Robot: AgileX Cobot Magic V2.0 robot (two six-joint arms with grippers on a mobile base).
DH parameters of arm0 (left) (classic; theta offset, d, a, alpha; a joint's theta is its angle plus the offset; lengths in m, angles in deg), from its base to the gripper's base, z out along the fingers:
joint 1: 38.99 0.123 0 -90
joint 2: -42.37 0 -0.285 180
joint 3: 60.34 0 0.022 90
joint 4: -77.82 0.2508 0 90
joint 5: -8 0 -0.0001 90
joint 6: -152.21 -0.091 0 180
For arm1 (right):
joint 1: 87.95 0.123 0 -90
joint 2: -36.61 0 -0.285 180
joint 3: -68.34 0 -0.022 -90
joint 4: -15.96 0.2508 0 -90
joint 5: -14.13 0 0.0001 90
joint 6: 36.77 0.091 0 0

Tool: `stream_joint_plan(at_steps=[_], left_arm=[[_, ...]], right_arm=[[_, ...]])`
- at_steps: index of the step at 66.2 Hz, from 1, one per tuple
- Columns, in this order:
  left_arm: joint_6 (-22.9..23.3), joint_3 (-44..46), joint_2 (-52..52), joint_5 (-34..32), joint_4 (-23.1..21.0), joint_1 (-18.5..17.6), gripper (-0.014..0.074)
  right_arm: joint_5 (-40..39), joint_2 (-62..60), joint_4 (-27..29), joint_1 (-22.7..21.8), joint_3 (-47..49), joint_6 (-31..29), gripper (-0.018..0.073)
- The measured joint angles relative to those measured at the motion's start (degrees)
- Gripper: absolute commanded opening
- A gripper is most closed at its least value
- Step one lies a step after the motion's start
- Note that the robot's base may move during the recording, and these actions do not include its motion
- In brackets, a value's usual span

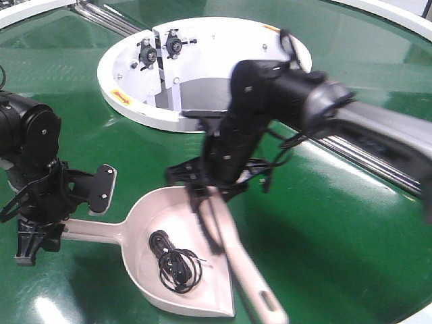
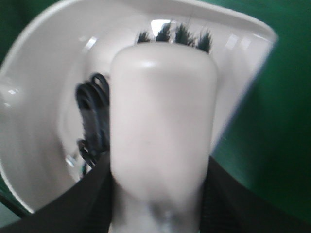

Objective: Clean and inspect green conveyor with broom and dustpan
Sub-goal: 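Pull the brush back away from the dustpan and lower it onto the belt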

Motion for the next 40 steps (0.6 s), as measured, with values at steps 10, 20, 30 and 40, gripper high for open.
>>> stream_joint_plan(at_steps=[10,20,30,40], left_arm=[[0.00,0.00,0.00,0.00,0.00,0.00,-0.0022],[0.00,0.00,0.00,0.00,0.00,0.00,-0.0022],[0.00,0.00,0.00,0.00,-0.02,0.00,-0.0022],[0.00,0.00,0.00,0.00,-0.07,0.00,-0.0022]], right_arm=[[0.11,-4.68,-1.19,-4.11,-6.08,-0.13,-0.0003],[0.10,-7.52,-3.29,-8.79,-10.47,-0.77,-0.0003],[0.05,-8.09,-4.44,-12.67,-13.41,-1.81,-0.0003],[0.18,-7.97,-5.61,-15.03,-15.11,-3.06,-0.0003]])
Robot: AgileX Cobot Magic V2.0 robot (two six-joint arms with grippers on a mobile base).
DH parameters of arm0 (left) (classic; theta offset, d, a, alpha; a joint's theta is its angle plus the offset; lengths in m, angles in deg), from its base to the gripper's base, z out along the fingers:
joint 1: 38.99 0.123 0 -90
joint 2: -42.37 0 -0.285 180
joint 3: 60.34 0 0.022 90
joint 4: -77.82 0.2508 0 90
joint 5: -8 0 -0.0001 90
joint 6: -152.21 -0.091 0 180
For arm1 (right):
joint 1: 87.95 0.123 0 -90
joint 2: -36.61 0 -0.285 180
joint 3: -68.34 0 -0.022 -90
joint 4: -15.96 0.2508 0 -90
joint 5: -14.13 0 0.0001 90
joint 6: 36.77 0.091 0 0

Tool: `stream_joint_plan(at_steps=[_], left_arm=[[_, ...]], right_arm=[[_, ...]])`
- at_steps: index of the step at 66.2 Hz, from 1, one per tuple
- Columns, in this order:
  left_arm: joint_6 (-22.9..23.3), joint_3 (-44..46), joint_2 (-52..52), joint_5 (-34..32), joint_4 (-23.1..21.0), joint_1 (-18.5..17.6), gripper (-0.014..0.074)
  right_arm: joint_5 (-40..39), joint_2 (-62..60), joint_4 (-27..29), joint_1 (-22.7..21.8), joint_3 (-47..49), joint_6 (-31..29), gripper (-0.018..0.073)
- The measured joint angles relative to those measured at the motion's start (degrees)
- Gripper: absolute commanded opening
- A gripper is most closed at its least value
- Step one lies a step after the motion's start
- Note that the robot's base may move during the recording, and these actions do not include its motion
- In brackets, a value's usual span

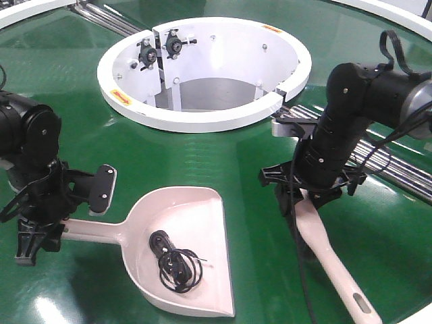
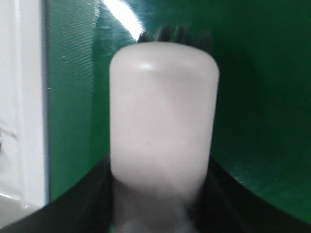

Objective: Clean and inspect green conveyor with broom and dustpan
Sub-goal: 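Pull the brush back away from the dustpan and lower it onto the belt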

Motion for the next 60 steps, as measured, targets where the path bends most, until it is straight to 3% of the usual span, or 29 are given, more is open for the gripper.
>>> stream_joint_plan(at_steps=[60], left_arm=[[0.00,0.00,0.00,-0.05,0.01,-0.06,-0.0022]], right_arm=[[-0.63,7.96,-0.03,-1.76,-0.06,-2.23,0.0008]])
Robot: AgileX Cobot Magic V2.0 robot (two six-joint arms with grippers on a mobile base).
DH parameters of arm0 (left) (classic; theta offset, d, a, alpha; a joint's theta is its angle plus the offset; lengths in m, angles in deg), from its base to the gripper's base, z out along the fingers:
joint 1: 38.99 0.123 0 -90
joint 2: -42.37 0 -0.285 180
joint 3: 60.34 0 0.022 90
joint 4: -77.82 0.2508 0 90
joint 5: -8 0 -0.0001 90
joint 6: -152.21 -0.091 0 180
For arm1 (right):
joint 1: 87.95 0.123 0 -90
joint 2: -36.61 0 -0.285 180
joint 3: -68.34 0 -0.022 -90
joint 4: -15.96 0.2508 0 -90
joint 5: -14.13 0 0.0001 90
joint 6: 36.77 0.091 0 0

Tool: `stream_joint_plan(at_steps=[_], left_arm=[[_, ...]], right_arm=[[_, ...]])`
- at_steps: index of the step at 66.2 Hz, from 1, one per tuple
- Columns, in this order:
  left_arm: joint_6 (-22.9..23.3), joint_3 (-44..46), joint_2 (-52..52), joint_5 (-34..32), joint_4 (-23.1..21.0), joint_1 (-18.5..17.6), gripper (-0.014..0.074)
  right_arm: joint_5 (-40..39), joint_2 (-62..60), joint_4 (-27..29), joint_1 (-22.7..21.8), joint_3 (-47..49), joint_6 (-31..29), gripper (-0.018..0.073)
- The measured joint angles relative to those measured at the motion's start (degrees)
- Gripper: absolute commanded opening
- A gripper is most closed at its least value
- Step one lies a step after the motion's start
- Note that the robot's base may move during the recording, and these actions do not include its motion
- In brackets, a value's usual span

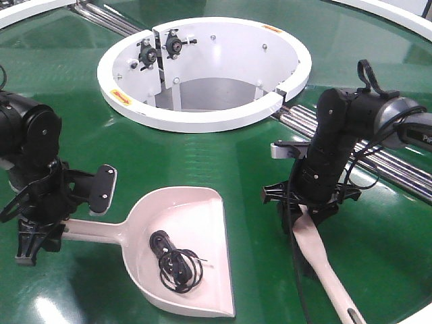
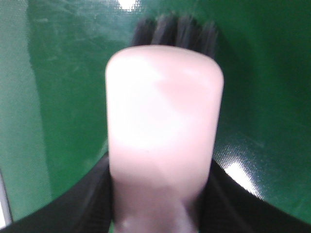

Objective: Clean and inspect green conveyor with broom and dustpan
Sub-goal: 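Pull the brush back away from the dustpan and lower it onto the belt, then open the right gripper to release the brush and lift away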

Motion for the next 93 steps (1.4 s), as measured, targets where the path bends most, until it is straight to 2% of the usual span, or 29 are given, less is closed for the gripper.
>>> stream_joint_plan(at_steps=[9,18,41,50,66,86,93], left_arm=[[0.00,0.00,0.00,0.00,0.00,0.00,-0.0022],[0.00,0.00,0.00,0.00,-0.02,0.00,-0.0022],[0.00,0.00,0.00,0.00,-0.06,0.00,-0.0022],[0.00,0.00,0.00,0.00,-0.06,0.00,-0.0022],[0.00,0.00,0.00,0.00,-0.13,0.00,-0.0022],[0.00,0.00,0.00,0.00,-0.19,0.00,-0.0022],[0.00,0.00,0.00,0.00,-0.19,0.00,-0.0022]], right_arm=[[0.00,0.00,0.00,0.00,0.00,0.00,0.0045],[0.00,0.00,0.00,0.00,0.00,-0.46,0.0130],[-0.11,0.69,-0.30,0.00,0.00,-0.96,0.0520],[-0.11,1.03,-0.42,0.00,0.00,-0.96,0.0617],[-2.36,-1.26,-0.64,0.16,0.00,-0.96,0.0619],[-12.18,-11.95,-2.09,0.20,-0.43,-2.51,0.0597],[-19.30,-17.42,-3.03,0.20,-4.82,-3.61,0.0585]])
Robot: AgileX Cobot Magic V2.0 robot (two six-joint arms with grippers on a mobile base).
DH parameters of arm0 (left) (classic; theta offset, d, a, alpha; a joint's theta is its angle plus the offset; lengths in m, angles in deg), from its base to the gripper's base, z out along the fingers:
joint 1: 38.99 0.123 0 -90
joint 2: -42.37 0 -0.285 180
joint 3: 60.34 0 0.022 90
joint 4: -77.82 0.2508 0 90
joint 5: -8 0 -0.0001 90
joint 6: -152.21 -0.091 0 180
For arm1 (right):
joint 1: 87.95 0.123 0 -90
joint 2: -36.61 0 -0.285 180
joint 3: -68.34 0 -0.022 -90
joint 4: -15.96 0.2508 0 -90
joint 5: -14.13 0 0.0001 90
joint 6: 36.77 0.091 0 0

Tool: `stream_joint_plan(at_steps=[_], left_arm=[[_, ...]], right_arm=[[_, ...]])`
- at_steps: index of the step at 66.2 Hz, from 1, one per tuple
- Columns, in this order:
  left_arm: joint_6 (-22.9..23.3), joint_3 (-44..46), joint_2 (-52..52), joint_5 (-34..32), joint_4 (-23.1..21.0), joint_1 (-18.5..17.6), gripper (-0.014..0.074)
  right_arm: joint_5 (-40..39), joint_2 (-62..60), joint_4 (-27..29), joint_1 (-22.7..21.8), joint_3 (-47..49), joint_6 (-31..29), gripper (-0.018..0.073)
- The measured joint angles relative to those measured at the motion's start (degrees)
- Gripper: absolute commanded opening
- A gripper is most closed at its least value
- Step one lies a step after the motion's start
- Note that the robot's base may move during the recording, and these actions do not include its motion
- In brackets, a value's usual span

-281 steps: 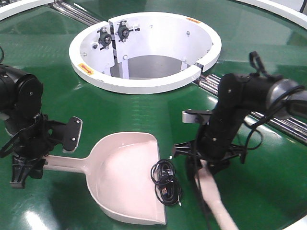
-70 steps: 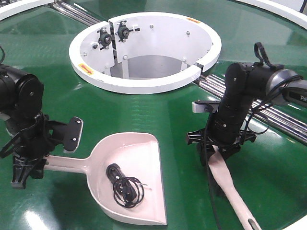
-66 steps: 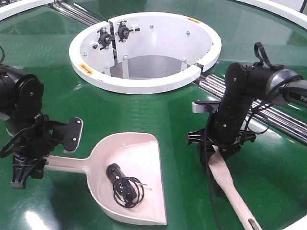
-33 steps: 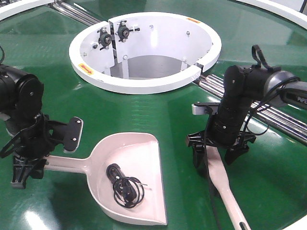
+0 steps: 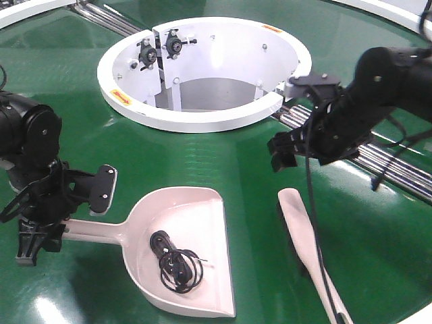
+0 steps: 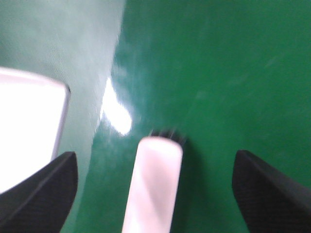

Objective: Clean and inspect green conveyor with broom and dustpan

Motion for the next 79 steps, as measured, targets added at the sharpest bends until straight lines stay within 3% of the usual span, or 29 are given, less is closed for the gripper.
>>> stream_joint_plan(at_steps=[21,37,45,56,79], left_arm=[[0.00,0.00,0.00,0.00,0.00,0.00,-0.0022],[0.00,0.00,0.00,0.00,0.00,0.00,-0.0022],[0.00,0.00,0.00,0.00,0.00,0.00,-0.0022],[0.00,0.00,0.00,0.00,0.00,0.00,-0.0022],[0.00,0.00,0.00,0.00,0.00,0.00,-0.0022]], right_arm=[[-27.85,-21.31,-0.35,0.00,-25.33,-4.30,0.0536],[-40.25,-37.01,-0.30,0.00,-42.79,-4.90,0.0416],[-42.42,-44.52,-0.25,0.00,-49.78,-4.90,0.0279],[-42.17,-53.05,-0.20,0.00,-55.70,-4.90,-0.0019],[-42.76,-59.97,-0.20,0.00,-56.56,-4.85,-0.0010]])
